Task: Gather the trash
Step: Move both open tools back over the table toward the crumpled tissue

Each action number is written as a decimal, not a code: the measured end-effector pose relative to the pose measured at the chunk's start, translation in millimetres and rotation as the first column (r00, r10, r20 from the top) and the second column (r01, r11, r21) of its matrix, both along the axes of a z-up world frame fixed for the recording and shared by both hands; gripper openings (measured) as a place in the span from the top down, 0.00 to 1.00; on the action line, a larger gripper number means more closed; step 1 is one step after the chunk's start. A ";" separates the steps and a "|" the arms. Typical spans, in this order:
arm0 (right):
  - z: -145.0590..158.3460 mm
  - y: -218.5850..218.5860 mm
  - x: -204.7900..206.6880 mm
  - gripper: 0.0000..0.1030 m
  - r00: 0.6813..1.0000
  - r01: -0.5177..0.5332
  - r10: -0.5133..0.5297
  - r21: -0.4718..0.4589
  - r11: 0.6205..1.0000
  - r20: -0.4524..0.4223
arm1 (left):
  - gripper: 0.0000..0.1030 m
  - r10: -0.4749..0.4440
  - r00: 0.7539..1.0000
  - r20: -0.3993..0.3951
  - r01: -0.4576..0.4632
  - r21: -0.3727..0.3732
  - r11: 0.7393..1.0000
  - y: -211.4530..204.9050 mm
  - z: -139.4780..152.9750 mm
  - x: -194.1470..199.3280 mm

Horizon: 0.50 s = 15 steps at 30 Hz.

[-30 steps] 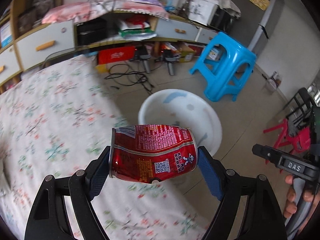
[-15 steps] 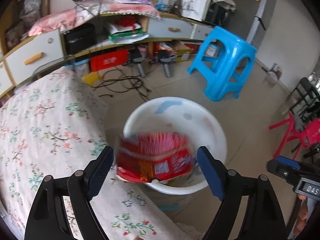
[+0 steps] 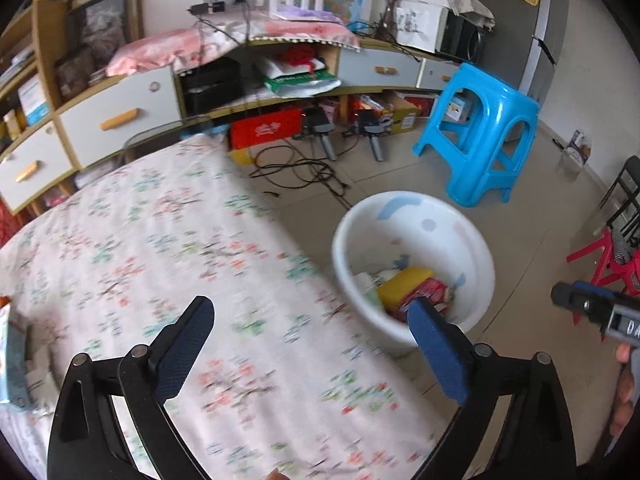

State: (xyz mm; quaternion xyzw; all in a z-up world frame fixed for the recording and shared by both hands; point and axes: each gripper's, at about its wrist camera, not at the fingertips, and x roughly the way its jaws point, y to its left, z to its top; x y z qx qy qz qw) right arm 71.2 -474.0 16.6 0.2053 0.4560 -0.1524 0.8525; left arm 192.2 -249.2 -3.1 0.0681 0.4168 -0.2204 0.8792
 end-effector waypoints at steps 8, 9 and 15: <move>9.0 38.9 12.9 0.27 0.997 -0.072 0.073 -0.037 0.997 0.017 | 0.01 0.061 0.998 0.005 -0.061 0.009 0.998 71.1 11.3 -18.2; 10.0 44.7 15.1 0.26 0.996 -0.083 0.084 -0.042 0.996 0.018 | 0.00 0.070 0.998 0.005 -0.070 0.009 0.998 81.0 13.1 -21.4; 14.4 84.7 28.2 0.16 0.989 -0.146 0.148 -0.079 0.986 0.023 | 0.00 0.147 0.989 -0.002 -0.147 0.013 0.989 142.0 17.3 -38.9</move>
